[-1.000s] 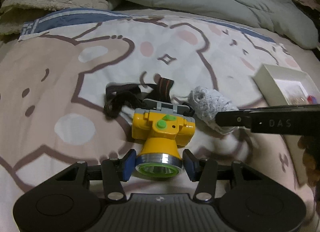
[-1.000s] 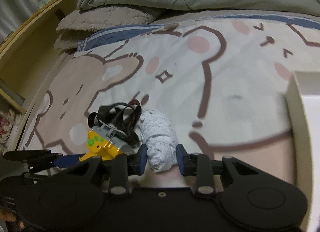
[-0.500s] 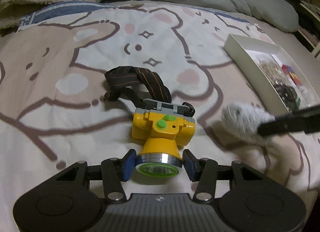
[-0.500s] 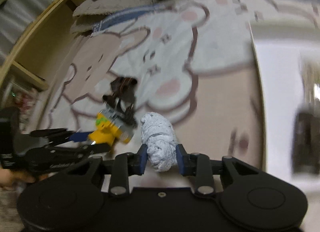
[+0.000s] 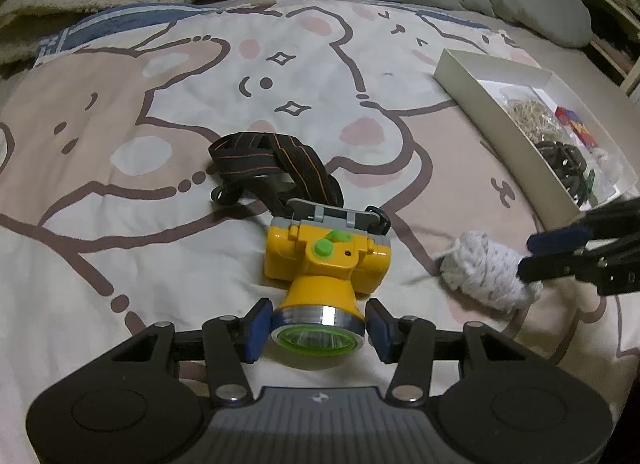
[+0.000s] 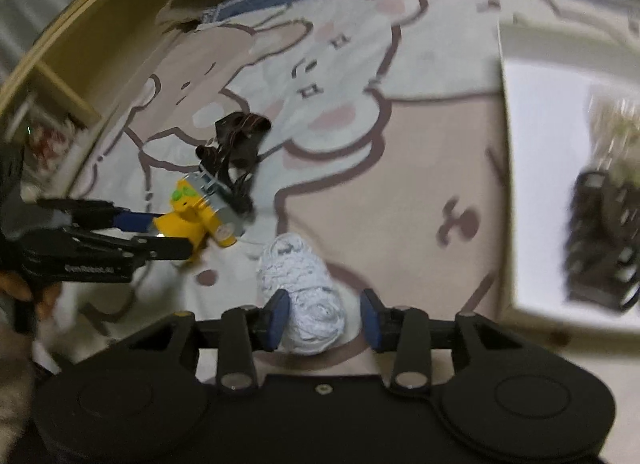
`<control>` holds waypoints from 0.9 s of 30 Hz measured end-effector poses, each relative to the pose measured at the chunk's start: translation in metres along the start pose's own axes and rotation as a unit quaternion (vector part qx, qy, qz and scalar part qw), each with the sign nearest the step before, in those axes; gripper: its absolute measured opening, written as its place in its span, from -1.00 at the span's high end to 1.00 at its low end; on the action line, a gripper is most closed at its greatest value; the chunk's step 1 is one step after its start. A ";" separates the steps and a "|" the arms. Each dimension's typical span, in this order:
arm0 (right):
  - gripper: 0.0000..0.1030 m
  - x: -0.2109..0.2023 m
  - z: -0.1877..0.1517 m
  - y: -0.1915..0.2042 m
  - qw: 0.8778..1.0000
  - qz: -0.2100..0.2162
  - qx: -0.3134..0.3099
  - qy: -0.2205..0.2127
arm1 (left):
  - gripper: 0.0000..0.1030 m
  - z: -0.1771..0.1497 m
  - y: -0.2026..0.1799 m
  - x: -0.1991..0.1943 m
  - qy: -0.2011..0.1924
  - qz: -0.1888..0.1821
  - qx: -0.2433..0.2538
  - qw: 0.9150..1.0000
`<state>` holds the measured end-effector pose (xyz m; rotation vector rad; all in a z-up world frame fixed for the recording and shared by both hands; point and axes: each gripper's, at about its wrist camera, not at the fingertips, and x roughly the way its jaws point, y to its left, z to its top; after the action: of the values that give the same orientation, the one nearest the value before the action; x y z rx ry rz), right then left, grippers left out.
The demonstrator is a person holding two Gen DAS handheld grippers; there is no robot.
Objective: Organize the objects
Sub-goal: 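Grasp the yellow headlamp with the left gripper while the right grasps the white cloth bundle, then lift the headlamp and cloth bundle and carry both over the white box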
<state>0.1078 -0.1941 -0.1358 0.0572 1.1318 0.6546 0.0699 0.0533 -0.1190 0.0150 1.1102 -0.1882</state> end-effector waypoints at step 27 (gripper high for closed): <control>0.12 0.034 0.025 0.046 0.978 -0.005 -0.193 0.076 | 0.07 0.023 0.005 0.036 0.067 -0.026 0.031 0.997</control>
<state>0.1174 -0.1328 -0.1356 -0.3341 1.1324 0.8705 0.1065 0.0503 -0.1413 0.0550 1.2398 -0.2715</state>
